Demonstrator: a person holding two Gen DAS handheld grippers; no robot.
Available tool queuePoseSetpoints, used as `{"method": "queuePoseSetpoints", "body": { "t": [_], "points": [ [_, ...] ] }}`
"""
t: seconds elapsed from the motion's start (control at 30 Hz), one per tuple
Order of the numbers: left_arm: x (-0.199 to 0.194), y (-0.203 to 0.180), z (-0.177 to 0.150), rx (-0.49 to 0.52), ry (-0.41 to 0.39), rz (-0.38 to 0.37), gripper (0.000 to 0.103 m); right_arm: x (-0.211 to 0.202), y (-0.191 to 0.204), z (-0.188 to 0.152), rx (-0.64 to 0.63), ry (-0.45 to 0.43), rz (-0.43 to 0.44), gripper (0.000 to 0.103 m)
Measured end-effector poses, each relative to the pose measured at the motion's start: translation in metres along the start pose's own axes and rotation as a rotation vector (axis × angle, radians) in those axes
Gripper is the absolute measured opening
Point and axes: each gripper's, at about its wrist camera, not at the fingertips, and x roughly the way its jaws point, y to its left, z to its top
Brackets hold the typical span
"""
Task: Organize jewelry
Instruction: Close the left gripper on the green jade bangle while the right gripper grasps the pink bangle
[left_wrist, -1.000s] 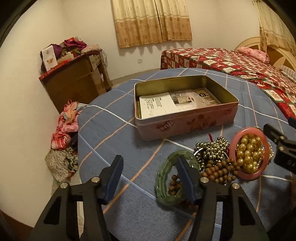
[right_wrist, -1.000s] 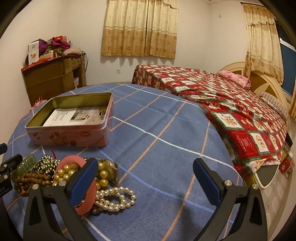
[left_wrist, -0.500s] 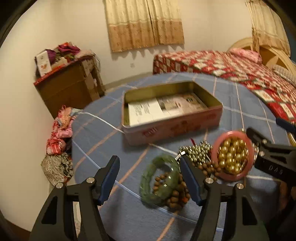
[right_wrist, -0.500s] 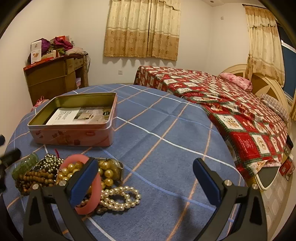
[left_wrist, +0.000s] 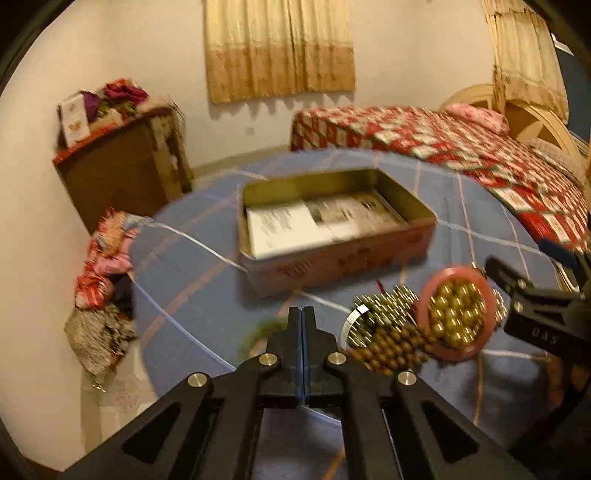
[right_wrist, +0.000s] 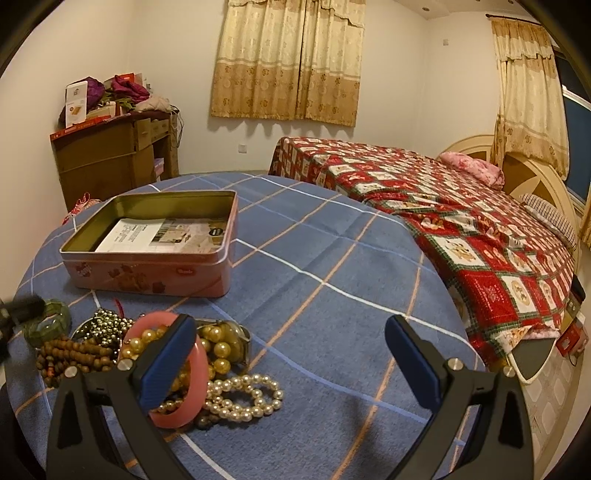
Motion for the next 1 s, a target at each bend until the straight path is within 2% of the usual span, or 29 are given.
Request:
{"method": "queuePoseSetpoints", "body": {
  "t": [0.23, 0.4, 0.5, 0.8, 1.0],
  "points": [
    [-0.006, 0.024, 0.011, -0.046, -0.045, 0.06, 0.0, 0.004, -0.006, 0.0, 0.005, 0.01, 0.02, 0.102],
    [-0.005, 0.021, 0.016, -0.035, -0.059, 0.05, 0.0, 0.008, -0.002, -0.002, -0.026, 0.05, 0.085, 0.071],
    [-0.004, 0.016, 0.017, -0.017, -0.07, 0.052, 0.0, 0.008, 0.002, -0.003, -0.036, 0.06, 0.124, 0.058],
    [0.002, 0.022, 0.013, -0.032, -0.067, 0.095, 0.0, -0.003, 0.003, 0.002, -0.017, 0.038, 0.189, 0.057],
    [0.005, 0.032, 0.011, -0.056, -0.051, 0.1, 0.0, 0.004, 0.019, -0.001, -0.081, 0.089, 0.261, 0.052]
  ]
}}
